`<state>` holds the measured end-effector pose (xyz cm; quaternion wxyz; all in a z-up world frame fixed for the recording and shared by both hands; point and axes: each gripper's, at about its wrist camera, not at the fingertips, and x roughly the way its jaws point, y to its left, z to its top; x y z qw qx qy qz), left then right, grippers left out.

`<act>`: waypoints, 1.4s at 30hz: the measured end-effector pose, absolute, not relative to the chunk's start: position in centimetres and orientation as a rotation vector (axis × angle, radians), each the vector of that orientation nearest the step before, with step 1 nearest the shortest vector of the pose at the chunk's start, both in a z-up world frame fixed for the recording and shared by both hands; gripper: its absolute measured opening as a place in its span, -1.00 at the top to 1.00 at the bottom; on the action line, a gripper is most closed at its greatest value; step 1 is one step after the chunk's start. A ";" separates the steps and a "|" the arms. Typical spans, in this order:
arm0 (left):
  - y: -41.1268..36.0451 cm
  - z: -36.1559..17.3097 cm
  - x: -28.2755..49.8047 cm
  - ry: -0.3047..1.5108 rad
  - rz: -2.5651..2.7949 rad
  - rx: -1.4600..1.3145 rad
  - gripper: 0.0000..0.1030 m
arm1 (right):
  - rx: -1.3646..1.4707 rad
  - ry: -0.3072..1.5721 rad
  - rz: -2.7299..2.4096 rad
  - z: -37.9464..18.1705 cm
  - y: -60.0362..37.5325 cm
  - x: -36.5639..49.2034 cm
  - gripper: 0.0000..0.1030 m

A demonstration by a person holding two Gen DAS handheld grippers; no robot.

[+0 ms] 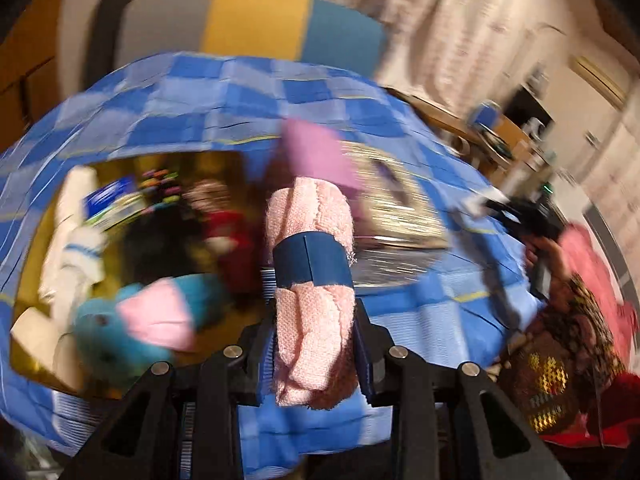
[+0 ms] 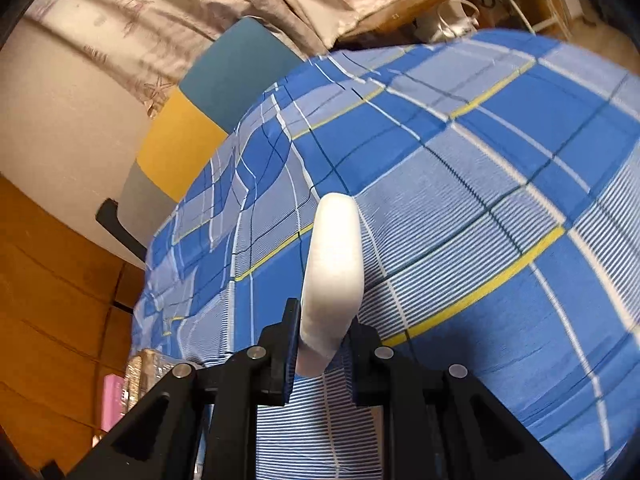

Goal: Organize soft objects
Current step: 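Carry the pink towel roll into the gold tray with the left tool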

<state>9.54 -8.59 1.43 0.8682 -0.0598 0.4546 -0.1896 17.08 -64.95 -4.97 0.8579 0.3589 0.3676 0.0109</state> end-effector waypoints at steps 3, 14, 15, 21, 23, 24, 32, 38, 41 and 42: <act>-6.3 -1.0 11.4 1.025 -0.372 -0.136 0.37 | 0.760 0.765 0.014 -4.6 -64.8 16.5 0.62; -5.6 -6.2 12.2 1.162 -0.416 -0.105 0.18 | 0.725 0.687 0.008 -1.0 -61.5 12.1 0.62; -5.3 -5.8 11.8 1.150 -0.418 -0.105 0.12 | 0.717 0.681 0.010 -0.4 -61.0 11.8 0.62; -2.5 -2.9 9.0 0.998 -0.417 -0.134 0.09 | 0.652 0.621 0.111 4.8 -55.6 10.9 0.62; -1.4 -2.7 8.5 0.965 -0.414 -0.186 0.09 | 0.646 0.606 0.177 6.4 -53.3 10.8 0.62; -0.8 -2.8 8.2 0.949 -0.405 -0.204 0.09 | 0.639 0.602 0.219 7.3 -51.7 10.9 0.62; 2.2 -2.4 6.3 0.871 -0.330 -0.209 0.09 | 0.574 0.659 0.522 11.0 -37.9 12.5 0.62; 3.2 -1.4 6.0 0.825 -0.272 -0.164 0.09 | 0.512 0.800 0.710 9.5 -26.3 15.1 0.62; 3.9 -0.9 6.0 0.813 -0.228 -0.146 0.09 | 0.477 0.898 0.757 7.2 -20.8 16.8 0.62; 4.2 -0.9 6.0 0.812 -0.209 -0.137 0.09 | 0.450 0.919 0.761 6.6 -19.4 17.3 0.62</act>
